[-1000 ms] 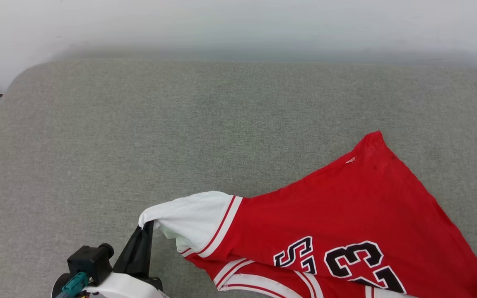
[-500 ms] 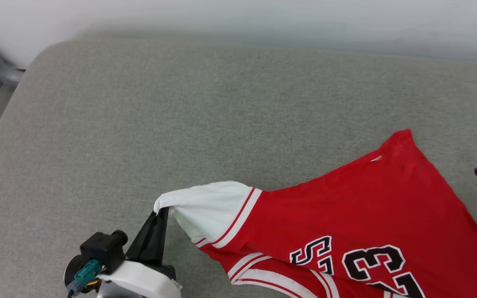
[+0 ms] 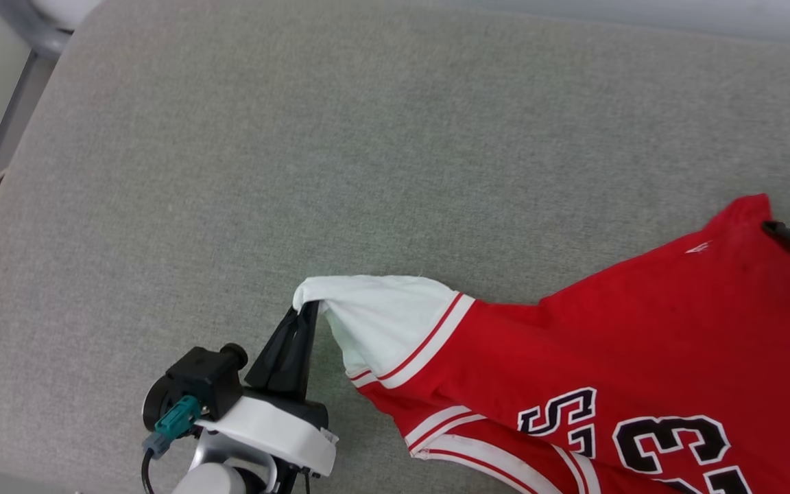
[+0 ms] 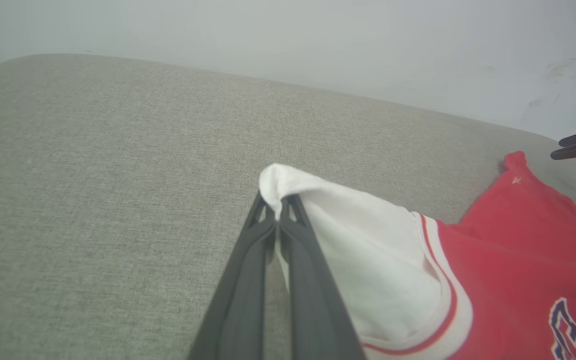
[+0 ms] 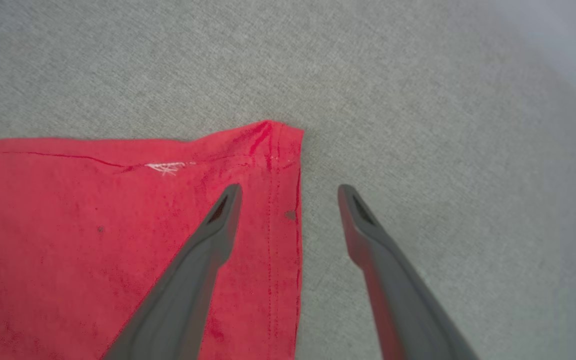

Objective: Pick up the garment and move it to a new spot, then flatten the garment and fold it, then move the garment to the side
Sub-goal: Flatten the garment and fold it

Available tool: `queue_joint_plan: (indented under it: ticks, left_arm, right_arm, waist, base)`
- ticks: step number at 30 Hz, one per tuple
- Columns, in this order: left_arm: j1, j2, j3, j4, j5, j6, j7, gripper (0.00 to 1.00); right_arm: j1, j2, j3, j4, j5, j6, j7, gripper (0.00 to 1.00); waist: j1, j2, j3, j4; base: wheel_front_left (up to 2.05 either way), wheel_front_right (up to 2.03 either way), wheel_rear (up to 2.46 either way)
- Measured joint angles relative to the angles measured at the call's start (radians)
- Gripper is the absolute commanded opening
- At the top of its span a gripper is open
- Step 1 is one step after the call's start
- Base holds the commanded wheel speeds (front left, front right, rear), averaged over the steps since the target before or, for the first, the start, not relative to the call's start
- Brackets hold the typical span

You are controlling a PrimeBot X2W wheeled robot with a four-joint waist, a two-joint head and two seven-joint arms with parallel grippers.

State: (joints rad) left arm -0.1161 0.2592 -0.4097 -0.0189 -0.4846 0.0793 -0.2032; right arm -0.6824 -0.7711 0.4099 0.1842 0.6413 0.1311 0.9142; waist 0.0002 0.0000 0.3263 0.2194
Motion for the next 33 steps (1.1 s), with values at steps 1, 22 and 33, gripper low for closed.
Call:
queue_joint_plan:
  ticks: [1, 22, 33]
  left_arm:
    - [-0.008, -0.004, -0.003, 0.002, 0.002, -0.001, -0.002, 0.00]
    - [-0.053, -0.024, 0.003, 0.084, -0.003, -0.017, -0.038, 0.00]
    - [-0.027, 0.039, 0.047, 0.031, -0.001, 0.001, -0.037, 0.00]
  right_arm:
    - [-0.017, 0.007, 0.013, 0.026, -0.001, 0.000, -0.002, 1.00]
    - [-0.111, 0.059, 0.225, 0.259, 0.082, 0.000, -0.260, 0.00]
    - [-0.096, 0.046, 0.236, 0.213, 0.134, 0.000, -0.592, 0.00]
  waist:
    - [0.0000, 0.0000, 0.010, 0.006]
    - [0.0000, 0.0000, 0.032, 0.017]
    - [-0.0002, 0.0000, -0.110, -0.060]
  base:
    - [0.00, 0.00, 0.00]
    - [0.00, 0.00, 0.00]
    - [0.00, 0.00, 0.00]
